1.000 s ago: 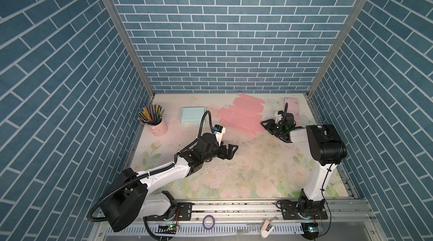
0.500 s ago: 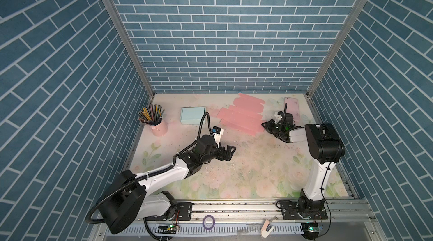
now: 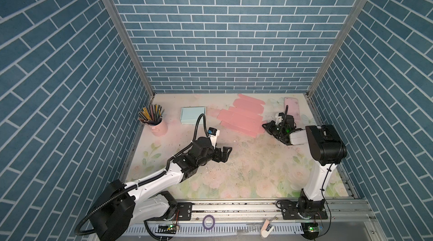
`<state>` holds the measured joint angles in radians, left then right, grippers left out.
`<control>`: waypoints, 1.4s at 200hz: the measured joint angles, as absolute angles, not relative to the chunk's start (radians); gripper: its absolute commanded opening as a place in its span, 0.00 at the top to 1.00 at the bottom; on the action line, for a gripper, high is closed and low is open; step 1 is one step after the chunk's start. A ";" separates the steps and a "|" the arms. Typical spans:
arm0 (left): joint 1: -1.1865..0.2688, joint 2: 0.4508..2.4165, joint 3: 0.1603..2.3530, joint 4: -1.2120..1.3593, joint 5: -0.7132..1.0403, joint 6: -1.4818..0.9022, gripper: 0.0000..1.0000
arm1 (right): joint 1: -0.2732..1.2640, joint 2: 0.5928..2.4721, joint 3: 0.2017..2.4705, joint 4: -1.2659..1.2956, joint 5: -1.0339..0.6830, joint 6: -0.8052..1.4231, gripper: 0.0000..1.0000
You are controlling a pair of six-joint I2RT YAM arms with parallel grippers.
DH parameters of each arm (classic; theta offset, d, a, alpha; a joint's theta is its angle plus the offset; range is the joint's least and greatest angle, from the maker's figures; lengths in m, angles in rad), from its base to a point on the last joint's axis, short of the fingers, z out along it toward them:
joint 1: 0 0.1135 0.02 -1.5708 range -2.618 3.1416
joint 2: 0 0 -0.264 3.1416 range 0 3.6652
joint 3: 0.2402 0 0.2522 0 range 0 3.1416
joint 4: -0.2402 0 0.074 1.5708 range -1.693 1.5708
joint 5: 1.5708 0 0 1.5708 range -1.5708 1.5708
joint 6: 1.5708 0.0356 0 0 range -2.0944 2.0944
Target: Fold the paper box
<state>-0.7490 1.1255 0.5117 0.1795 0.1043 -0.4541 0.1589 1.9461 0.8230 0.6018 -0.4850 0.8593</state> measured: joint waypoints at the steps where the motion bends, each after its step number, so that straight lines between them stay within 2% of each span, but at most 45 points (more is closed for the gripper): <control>1: -0.749 1.125 0.512 0.179 0.104 -0.454 0.01 | 0.159 1.943 0.821 0.601 -0.484 0.859 1.00; 44: -0.740 1.111 0.488 0.172 0.096 -0.454 0.01 | 0.162 1.792 0.701 0.550 -0.468 0.851 1.00; 138: -0.707 1.105 0.484 0.163 0.097 -0.426 0.01 | 0.279 1.265 0.373 0.307 -0.406 0.804 1.00; 216: -0.701 1.114 0.503 0.121 0.097 -0.399 0.01 | 0.368 0.961 0.281 0.088 -0.371 0.808 1.00; 244: -0.693 1.147 0.558 0.096 0.098 -0.376 0.01 | 0.395 0.904 0.279 0.008 -0.352 0.806 1.00; 280: -0.665 1.227 0.636 0.081 0.133 -0.358 0.01 | 0.430 0.936 0.291 -0.063 -0.326 0.791 1.00</control>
<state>-0.6655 1.2266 0.6365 0.0814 0.1326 -0.3576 0.4301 0.9363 0.2909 -0.0631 -0.3256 0.7906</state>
